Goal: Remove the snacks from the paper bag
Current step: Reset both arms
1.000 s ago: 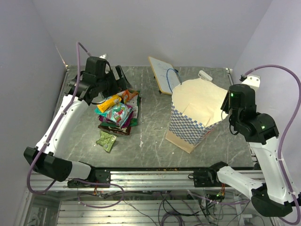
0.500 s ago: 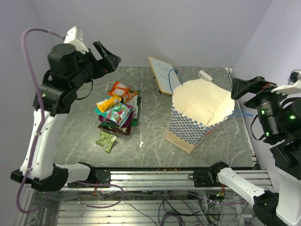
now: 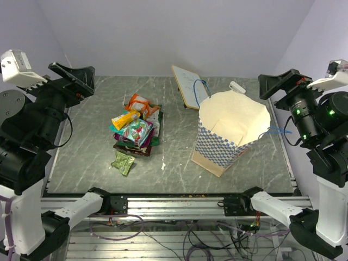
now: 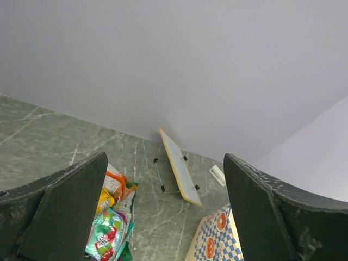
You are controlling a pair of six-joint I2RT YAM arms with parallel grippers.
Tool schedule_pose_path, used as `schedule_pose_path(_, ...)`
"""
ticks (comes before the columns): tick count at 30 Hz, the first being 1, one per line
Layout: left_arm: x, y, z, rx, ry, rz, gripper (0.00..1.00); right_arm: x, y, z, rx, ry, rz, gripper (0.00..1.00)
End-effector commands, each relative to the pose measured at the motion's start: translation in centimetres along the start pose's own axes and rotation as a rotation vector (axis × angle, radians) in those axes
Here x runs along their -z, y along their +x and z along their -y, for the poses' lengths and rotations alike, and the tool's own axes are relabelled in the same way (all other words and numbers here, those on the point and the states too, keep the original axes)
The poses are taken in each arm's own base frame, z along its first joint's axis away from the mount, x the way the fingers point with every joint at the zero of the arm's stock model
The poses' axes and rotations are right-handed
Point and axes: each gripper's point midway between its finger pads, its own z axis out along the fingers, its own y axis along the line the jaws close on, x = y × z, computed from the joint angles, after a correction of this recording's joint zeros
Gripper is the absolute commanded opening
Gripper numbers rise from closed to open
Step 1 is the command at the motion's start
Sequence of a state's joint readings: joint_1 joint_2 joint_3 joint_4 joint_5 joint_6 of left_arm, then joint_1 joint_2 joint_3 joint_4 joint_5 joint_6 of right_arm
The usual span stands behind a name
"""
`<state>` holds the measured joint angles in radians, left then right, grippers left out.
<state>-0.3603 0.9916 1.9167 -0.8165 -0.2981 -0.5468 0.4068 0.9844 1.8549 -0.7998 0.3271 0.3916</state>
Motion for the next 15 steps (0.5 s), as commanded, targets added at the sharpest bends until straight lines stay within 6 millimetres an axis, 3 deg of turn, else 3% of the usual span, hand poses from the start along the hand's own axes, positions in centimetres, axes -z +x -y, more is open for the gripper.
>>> schedule_pose_path(1, -1.0, 1.0, -1.6, -0.056, -0.084, -0.037, 0.97, 0.2, 0.2, 0.2, -0.02, 0.012, -0.008, 1.0)
schedule_pose_path(15, -1.2, 2.3, -2.3, -0.069, -0.109, -0.076, 0.98, -0.7, 0.4, 1.6, -0.041, 0.118, -0.019, 1.0)
